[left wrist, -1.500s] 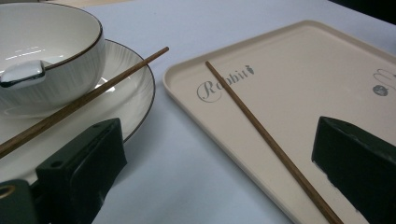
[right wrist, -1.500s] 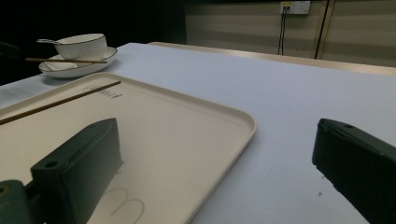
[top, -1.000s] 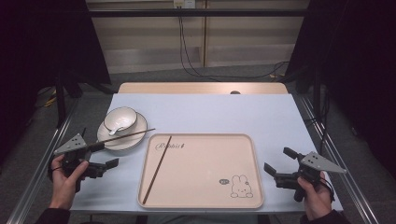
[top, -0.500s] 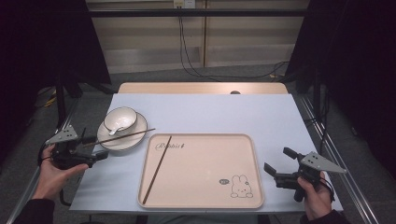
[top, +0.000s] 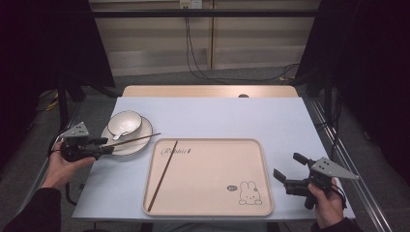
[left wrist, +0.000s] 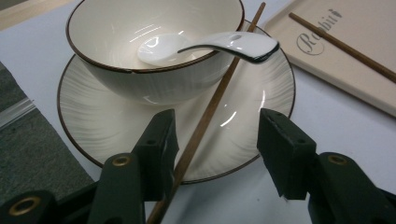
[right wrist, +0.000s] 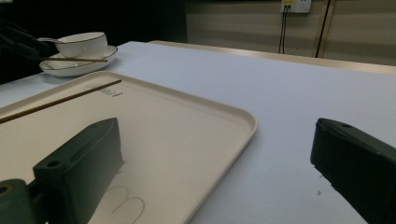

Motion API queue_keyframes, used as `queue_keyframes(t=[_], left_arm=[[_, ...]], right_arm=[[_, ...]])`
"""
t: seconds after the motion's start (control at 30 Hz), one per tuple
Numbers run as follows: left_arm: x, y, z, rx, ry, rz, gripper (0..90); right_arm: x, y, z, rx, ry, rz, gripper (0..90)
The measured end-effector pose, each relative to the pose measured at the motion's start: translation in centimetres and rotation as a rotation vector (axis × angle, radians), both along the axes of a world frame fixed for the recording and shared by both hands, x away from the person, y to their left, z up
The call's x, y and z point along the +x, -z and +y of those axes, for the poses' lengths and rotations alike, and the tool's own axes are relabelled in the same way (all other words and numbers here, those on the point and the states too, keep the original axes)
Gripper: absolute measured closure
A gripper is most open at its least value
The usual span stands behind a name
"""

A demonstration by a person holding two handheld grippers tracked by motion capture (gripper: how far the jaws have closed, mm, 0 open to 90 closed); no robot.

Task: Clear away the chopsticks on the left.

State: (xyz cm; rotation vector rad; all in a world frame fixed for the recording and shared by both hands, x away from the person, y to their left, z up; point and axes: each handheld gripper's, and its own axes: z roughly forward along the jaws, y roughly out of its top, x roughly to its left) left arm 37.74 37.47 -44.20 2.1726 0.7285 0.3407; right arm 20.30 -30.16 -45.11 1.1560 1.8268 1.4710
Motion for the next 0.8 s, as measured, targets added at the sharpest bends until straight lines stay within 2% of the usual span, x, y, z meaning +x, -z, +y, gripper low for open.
queue_keyframes(t=[0.07,0.23,0.27,0.3,0.33,0.47,0.5,0.53,0.63,0.67,0.7,0.77,0.8], left_arm=[[0.4,0.1,0.1,0.020,0.014,-0.001,52.3],[0.9,0.4,-0.1,0.021,0.028,-0.012,55.7],[1.0,0.4,-0.2,0.040,0.026,-0.012,59.4],[1.1,0.5,-0.3,0.039,0.024,-0.017,59.4],[1.2,0.5,-0.4,0.053,0.035,-0.004,59.3],[1.5,0.6,-0.9,0.075,0.074,0.005,63.7],[1.5,0.6,-1.0,0.077,0.077,-0.004,64.9],[1.6,0.5,-1.3,0.101,0.086,0.004,68.5],[1.7,0.6,-1.5,0.118,0.092,0.016,71.7],[1.8,0.8,-1.6,0.113,0.096,0.009,71.9],[1.8,0.8,-1.7,0.104,0.105,0.022,73.3],[1.8,0.7,-1.8,0.124,0.119,0.019,76.0],[1.8,0.8,-1.8,0.117,0.127,0.020,77.2]], right_arm=[[0.0,0.0,0.0,-0.001,-0.010,0.002,2.0],[0.0,0.0,0.0,-0.002,-0.009,0.001,2.0],[0.0,0.0,0.0,-0.005,-0.006,-0.001,2.0],[0.0,0.0,0.0,-0.005,-0.006,-0.001,2.0],[0.0,0.0,0.0,-0.002,-0.008,0.002,2.0],[0.0,0.0,0.0,-0.006,-0.008,-0.002,2.0],[0.0,0.0,0.0,-0.006,-0.010,-0.001,2.0],[0.0,0.0,0.0,-0.007,-0.009,-0.001,2.0],[0.0,0.0,0.0,-0.007,-0.004,-0.004,2.0],[0.0,0.0,0.0,-0.006,-0.004,-0.003,2.0],[0.0,0.0,0.0,-0.006,-0.004,-0.003,1.9],[0.0,0.0,0.0,-0.006,-0.003,-0.002,1.7],[0.0,0.0,0.0,-0.007,-0.001,-0.002,1.7]])
